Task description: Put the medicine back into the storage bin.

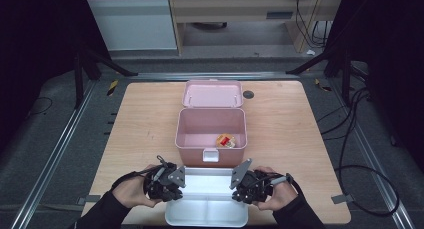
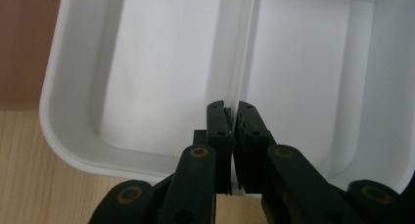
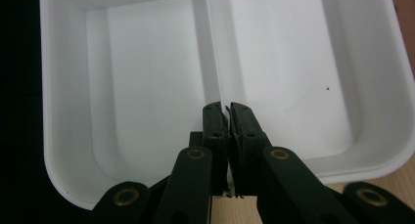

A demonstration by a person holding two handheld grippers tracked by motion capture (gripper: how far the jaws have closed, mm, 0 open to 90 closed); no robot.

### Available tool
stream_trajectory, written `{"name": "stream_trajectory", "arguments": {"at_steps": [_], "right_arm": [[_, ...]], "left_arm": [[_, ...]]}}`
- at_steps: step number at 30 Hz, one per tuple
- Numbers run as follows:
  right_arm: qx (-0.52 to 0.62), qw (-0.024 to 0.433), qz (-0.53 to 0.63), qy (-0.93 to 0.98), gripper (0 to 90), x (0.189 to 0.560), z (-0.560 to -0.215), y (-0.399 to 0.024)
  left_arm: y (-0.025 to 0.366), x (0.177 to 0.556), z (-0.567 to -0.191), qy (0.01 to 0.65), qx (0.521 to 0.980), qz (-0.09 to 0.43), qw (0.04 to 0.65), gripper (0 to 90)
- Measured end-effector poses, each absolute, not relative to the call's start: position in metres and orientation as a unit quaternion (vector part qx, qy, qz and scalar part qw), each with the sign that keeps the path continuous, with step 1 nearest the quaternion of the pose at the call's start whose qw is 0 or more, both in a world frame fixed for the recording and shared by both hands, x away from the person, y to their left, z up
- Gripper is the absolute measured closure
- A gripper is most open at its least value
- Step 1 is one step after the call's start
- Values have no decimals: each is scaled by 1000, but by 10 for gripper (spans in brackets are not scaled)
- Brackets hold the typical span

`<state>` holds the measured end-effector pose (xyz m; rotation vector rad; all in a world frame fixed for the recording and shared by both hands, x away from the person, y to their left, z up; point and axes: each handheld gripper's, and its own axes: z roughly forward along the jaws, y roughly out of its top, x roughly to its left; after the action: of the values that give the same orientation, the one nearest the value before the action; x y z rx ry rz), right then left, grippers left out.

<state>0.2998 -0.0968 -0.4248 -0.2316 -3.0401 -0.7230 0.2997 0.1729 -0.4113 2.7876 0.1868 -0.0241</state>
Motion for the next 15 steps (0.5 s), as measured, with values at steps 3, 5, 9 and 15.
{"name": "stream_trajectory", "arguments": {"at_steps": [3,5,9,15], "right_arm": [[-65,7,-235,-970,870,295,-414,-97],[-61,4,-238,-969,871,293,-406,-98],[-55,-3,-244,-968,874,293,-386,-99],[-55,-21,-255,-965,872,306,-359,-103]], "left_arm": [[172,294,-399,56,984,-4,169,865],[172,292,-391,54,984,0,168,867],[172,293,-369,48,984,13,169,867],[171,308,-343,41,982,32,183,868]]}}
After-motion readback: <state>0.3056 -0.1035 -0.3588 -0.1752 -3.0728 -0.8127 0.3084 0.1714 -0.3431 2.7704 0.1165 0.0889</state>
